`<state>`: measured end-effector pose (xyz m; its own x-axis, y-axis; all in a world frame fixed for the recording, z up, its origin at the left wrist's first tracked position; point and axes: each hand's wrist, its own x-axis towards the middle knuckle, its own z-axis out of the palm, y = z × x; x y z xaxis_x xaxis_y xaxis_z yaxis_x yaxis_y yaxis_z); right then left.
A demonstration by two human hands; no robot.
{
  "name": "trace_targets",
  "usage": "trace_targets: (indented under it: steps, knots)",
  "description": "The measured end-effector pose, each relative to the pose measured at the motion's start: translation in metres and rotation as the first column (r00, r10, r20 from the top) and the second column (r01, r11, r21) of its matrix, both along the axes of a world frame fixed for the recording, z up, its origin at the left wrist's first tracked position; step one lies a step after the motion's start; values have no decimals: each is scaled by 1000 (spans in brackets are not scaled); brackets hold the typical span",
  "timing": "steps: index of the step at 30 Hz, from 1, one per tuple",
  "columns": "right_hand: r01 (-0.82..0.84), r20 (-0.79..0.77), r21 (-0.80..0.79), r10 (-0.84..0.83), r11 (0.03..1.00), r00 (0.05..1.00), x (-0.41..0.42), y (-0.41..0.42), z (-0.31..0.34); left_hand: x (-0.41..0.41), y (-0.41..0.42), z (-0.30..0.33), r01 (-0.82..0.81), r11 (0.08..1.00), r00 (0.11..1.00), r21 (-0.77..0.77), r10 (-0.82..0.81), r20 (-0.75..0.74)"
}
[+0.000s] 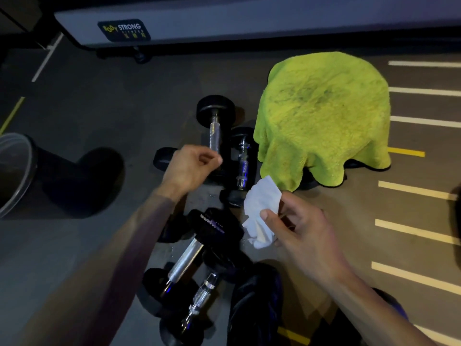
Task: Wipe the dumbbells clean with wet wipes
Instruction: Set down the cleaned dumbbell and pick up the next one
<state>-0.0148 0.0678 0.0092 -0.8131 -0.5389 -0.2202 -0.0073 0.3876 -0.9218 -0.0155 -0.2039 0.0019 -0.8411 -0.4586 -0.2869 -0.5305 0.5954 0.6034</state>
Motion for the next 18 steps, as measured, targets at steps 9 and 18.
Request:
trace_targets:
  steps: [9, 18]
  knots:
    - [20, 89, -14, -19, 1000, 996, -17, 3, -18, -105, 25, -43, -41, 957, 917, -286, 150, 371]
    - [23, 63, -3, -23, 1000, 998, -24, 2, -24, -125, 24, -60, -111, 979, 832, -168, 185, 523]
